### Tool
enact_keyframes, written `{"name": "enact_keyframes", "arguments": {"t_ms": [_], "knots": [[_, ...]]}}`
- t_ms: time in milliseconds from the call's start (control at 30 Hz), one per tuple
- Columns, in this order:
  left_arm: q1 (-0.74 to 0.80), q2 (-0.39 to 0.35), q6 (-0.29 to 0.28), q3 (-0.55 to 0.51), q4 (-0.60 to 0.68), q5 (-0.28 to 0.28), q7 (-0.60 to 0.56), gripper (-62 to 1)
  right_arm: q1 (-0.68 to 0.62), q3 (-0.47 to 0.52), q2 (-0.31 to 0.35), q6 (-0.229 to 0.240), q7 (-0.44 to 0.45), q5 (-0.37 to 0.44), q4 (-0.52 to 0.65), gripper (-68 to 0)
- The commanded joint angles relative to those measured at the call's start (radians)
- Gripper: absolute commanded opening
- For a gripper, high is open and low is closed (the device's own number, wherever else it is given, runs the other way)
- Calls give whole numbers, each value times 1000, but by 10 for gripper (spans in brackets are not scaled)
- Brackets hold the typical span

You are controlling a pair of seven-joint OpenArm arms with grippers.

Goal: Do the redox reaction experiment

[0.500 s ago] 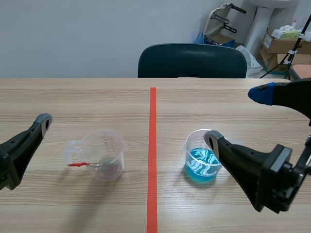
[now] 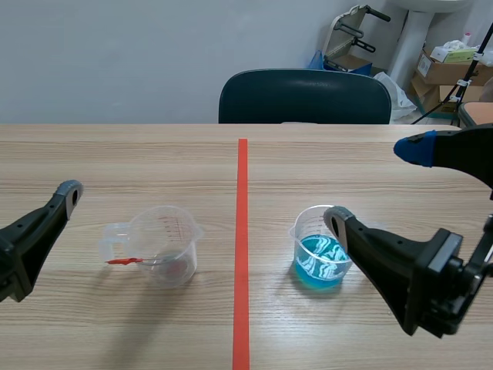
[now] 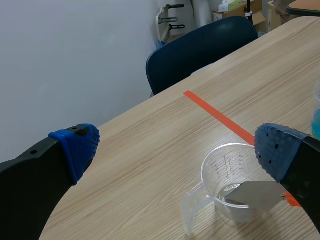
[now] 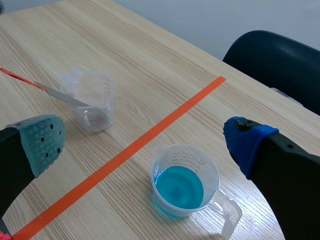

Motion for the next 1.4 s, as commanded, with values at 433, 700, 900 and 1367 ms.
{"name": "enact_keyframes", "arguments": {"t_ms": [433, 700, 900, 1367], "knots": [[0, 3, 2, -1, 17, -6, -13, 14, 12, 13, 13, -3, 37, 12, 3, 4], [0, 3, 2, -1, 17, -6, -13, 14, 12, 13, 13, -3, 53, 12, 3, 4], [0, 3, 2, -1, 17, -6, -13, 14, 18, 13, 13, -3, 53, 6, 3, 4], [0, 2, 3, -1, 17, -6, 39, 14, 173, -113, 24, 55, 45, -177, -10, 4]]}}
